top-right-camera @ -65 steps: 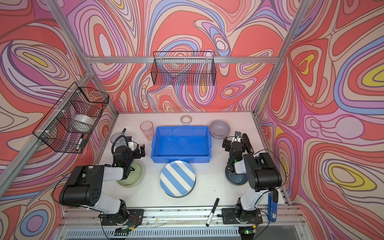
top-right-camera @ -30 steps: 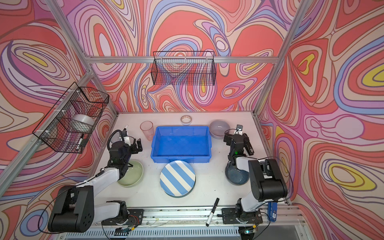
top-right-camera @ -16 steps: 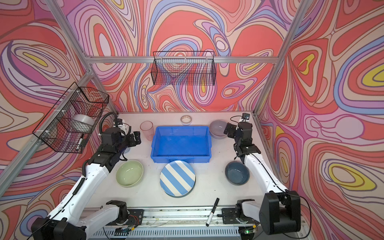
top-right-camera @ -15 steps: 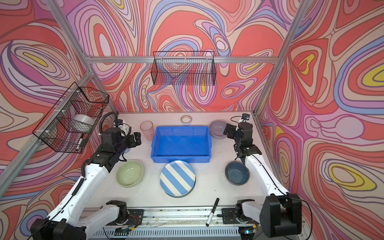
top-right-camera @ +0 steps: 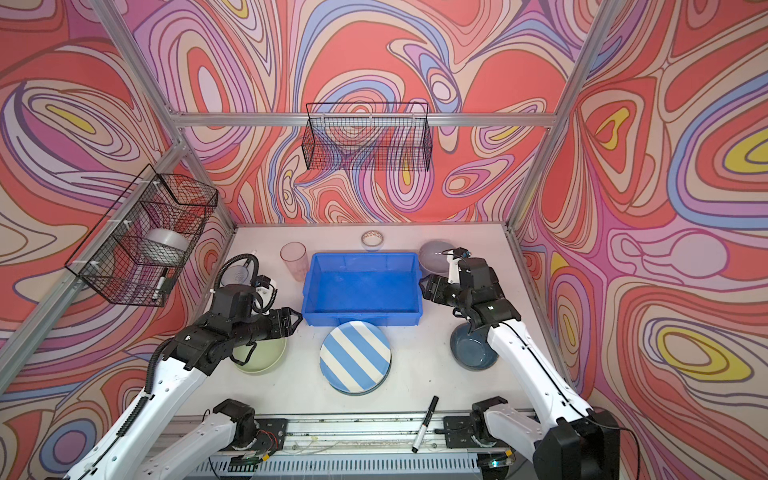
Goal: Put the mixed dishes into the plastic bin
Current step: 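Move both grippers to opposite edges of the top striped plate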
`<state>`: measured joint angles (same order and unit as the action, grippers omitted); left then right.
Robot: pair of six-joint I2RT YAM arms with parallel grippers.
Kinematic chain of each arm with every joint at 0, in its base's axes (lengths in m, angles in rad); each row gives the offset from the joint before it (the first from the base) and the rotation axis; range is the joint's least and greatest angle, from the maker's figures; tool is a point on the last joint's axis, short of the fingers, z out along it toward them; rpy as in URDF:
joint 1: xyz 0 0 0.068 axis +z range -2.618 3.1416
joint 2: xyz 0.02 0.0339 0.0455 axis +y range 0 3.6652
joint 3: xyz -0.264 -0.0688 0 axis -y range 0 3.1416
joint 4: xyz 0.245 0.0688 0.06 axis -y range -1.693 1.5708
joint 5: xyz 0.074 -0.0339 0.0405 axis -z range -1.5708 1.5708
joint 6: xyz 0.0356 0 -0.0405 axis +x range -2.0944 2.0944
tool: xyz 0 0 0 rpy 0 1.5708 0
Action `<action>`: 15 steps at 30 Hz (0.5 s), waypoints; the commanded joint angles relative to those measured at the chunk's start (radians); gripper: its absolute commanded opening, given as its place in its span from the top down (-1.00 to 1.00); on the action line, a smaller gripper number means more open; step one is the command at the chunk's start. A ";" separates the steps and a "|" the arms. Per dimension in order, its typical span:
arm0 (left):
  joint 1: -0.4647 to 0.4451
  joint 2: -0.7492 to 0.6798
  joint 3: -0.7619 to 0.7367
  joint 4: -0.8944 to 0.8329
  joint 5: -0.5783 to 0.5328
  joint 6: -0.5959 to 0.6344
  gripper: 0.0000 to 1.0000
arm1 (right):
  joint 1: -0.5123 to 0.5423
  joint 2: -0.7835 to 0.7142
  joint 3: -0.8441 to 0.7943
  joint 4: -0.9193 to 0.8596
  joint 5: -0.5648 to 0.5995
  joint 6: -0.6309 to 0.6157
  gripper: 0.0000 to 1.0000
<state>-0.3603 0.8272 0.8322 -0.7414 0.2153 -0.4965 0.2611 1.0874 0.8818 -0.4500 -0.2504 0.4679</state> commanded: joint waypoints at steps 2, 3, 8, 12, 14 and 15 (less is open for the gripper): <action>-0.095 -0.025 -0.075 -0.057 -0.029 -0.119 -0.26 | 0.101 -0.019 -0.037 -0.082 -0.039 0.039 -0.44; -0.115 -0.025 -0.093 -0.039 -0.030 -0.132 -0.21 | 0.121 -0.016 -0.044 -0.084 -0.049 0.043 -0.41; -0.186 0.029 -0.165 0.052 -0.019 -0.169 -0.03 | 0.211 0.019 -0.085 -0.094 -0.072 0.049 -0.24; -0.246 0.092 -0.193 0.128 -0.025 -0.188 0.09 | 0.278 0.059 -0.107 -0.095 -0.067 0.059 -0.14; -0.274 0.127 -0.197 0.168 -0.024 -0.201 0.17 | 0.303 0.080 -0.121 -0.090 -0.069 0.065 -0.07; -0.285 0.142 -0.198 0.183 -0.024 -0.203 0.19 | 0.313 0.088 -0.126 -0.086 -0.069 0.067 -0.06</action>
<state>-0.6212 0.9436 0.6422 -0.6437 0.2054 -0.6621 0.5507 1.1564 0.7746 -0.5323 -0.3145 0.5217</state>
